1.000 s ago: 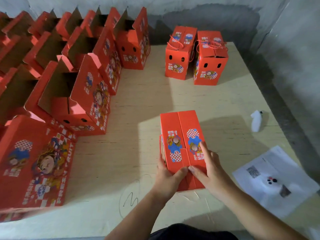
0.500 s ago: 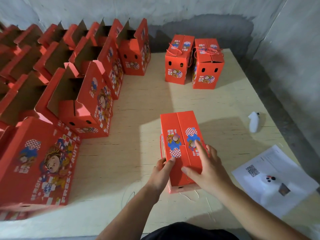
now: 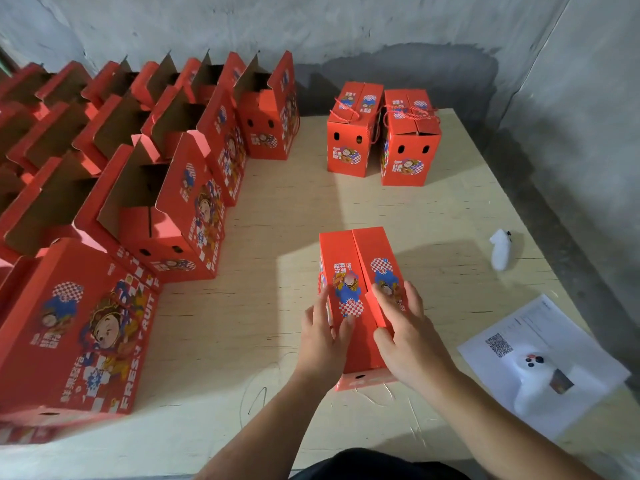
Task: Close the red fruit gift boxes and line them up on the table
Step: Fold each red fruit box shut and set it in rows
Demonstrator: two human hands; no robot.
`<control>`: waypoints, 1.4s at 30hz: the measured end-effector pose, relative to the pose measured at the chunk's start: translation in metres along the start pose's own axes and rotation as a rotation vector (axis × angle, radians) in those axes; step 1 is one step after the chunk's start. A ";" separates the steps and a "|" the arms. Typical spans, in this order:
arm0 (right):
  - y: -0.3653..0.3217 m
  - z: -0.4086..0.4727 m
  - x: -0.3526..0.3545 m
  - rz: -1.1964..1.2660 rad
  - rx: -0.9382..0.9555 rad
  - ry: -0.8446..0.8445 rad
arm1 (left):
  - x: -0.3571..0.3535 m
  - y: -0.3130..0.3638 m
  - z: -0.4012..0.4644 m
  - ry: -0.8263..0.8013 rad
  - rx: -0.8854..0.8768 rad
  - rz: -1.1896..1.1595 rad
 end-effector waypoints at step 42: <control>0.012 0.003 -0.019 -0.208 -0.038 0.041 | -0.016 0.042 -0.006 -0.062 -0.333 0.743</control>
Point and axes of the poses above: each hand's wrist, its own z-axis towards the middle knuckle, its own x-axis out of the back of the hand, y = z × x, the point moved 10 cm from there along z, towards the middle knuckle, and after that the axes turned 2 degrees about x, right-handed, at the moved point
